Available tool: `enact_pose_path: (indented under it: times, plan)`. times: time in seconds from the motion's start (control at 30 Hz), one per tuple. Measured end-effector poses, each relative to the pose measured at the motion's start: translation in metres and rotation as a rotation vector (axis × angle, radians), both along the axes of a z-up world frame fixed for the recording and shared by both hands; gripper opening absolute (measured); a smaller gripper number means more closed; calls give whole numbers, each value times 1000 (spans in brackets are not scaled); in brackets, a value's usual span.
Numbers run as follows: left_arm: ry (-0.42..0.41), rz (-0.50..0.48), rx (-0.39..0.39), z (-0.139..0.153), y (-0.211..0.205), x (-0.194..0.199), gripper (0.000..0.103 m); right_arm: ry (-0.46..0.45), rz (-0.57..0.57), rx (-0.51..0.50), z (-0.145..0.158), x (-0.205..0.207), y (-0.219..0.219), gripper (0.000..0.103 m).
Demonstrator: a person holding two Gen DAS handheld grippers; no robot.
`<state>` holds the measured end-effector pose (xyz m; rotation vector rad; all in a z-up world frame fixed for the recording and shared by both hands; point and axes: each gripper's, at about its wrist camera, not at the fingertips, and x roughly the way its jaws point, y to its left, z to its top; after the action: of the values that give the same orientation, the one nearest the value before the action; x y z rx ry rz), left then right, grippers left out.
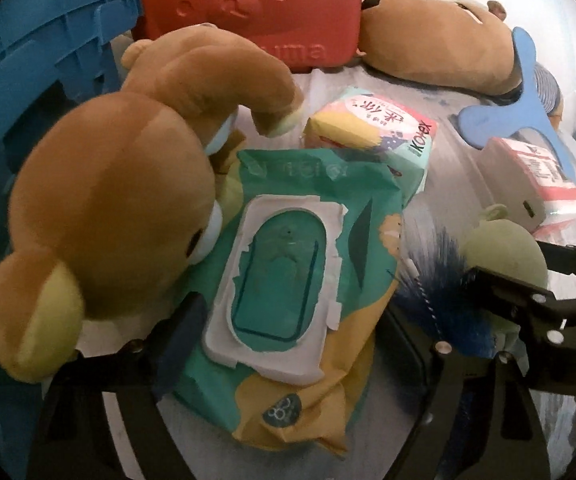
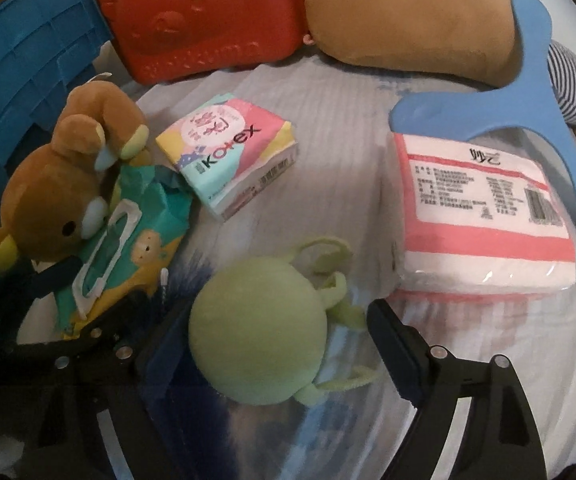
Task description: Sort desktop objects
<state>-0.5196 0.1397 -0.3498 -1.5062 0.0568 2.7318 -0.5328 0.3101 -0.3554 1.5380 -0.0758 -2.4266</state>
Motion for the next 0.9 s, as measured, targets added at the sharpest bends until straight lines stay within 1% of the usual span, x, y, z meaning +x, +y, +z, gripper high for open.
enact_pose_path:
  times: [0.1,0.17,0.27,0.3,0.37,0.43,0.5,0.6,0.67,0.7,0.73,0.77,0.83,0.87,0.9]
  plan:
    - [16,-4,13,-1,-3,1,84,-7,2,13,1,6,1,87]
    - [8,5,19,1,-7,4,77,-7,13,37,2,10,0,87]
    - [3,17,19,2,-9,7,76,-12,26,58,1,14,-2,87]
    - [6,19,17,1,-9,7,78,-11,24,63,0,15,-1,87]
    - [10,23,13,0,-8,6,80,-10,15,70,-2,17,-1,91]
    - [15,27,9,-2,-8,5,87,-3,2,58,-4,17,0,92]
    - [20,30,5,-3,-7,4,92,10,-2,57,-4,17,0,95]
    - [28,36,-1,-5,-6,3,92,15,1,58,-5,15,0,96]
    - [28,37,5,-3,-6,6,86,15,2,58,-7,14,-1,98]
    - [28,37,9,-1,-7,8,78,16,4,65,-8,14,-2,98]
    - [27,38,14,1,-7,10,74,18,9,77,-8,13,-5,96]
    - [27,38,19,2,-8,12,72,19,12,78,-8,14,-6,94]
    - [25,38,28,6,-8,16,66,14,14,60,-4,17,-5,84]
    - [27,36,31,9,-7,20,65,14,12,57,-2,19,-4,82]
    - [31,30,33,14,-5,25,52,18,12,59,1,22,-3,77]
